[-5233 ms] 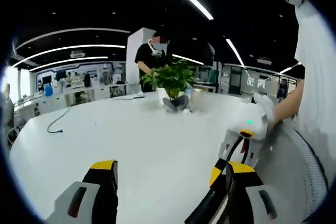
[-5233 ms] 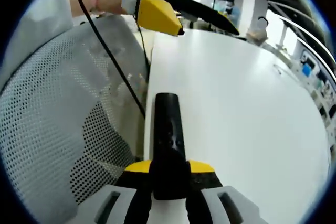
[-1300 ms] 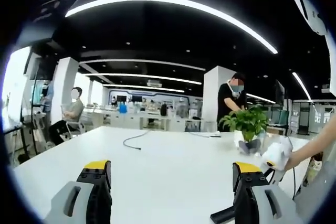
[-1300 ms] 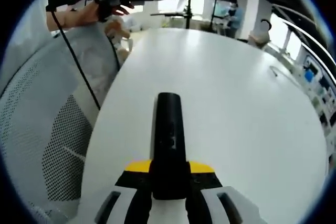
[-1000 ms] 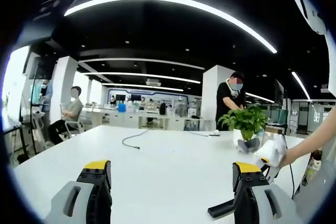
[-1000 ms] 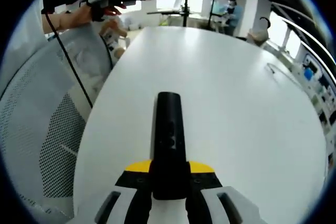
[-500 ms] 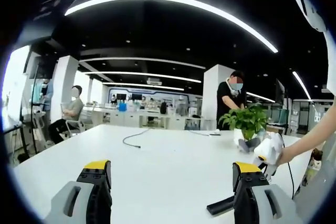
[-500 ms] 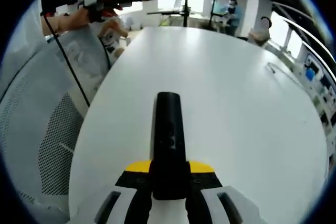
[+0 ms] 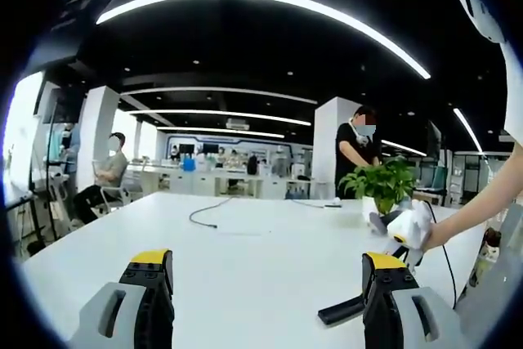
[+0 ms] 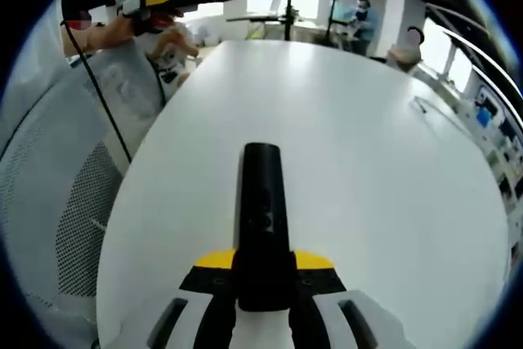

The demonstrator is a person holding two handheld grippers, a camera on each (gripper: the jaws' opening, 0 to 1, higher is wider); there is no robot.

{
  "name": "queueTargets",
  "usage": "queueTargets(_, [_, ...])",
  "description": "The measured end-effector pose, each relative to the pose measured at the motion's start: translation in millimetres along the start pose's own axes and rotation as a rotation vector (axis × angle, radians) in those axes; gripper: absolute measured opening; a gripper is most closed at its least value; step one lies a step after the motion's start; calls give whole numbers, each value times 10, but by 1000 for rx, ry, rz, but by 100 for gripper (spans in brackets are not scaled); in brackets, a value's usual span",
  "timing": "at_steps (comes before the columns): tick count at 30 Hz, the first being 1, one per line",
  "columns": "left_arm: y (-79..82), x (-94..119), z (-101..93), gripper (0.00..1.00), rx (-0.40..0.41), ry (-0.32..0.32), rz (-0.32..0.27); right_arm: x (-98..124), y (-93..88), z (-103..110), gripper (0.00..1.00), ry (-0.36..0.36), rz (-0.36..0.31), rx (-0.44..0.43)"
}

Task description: Press the specified remote control buttons in sequence, fully releasing each button before pressing the next.

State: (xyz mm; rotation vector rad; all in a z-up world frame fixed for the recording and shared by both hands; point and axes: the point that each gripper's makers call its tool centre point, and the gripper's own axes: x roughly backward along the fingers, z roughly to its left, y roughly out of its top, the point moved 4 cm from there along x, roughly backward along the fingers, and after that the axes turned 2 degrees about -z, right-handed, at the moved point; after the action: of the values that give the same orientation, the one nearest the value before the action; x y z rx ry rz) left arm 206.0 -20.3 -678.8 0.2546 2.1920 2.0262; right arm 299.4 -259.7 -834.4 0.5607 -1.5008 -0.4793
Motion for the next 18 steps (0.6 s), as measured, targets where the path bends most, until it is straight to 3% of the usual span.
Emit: queueTargets(18, [15, -3, 12, 100, 9, 10, -11, 21, -40, -216, 21, -12, 12, -17])
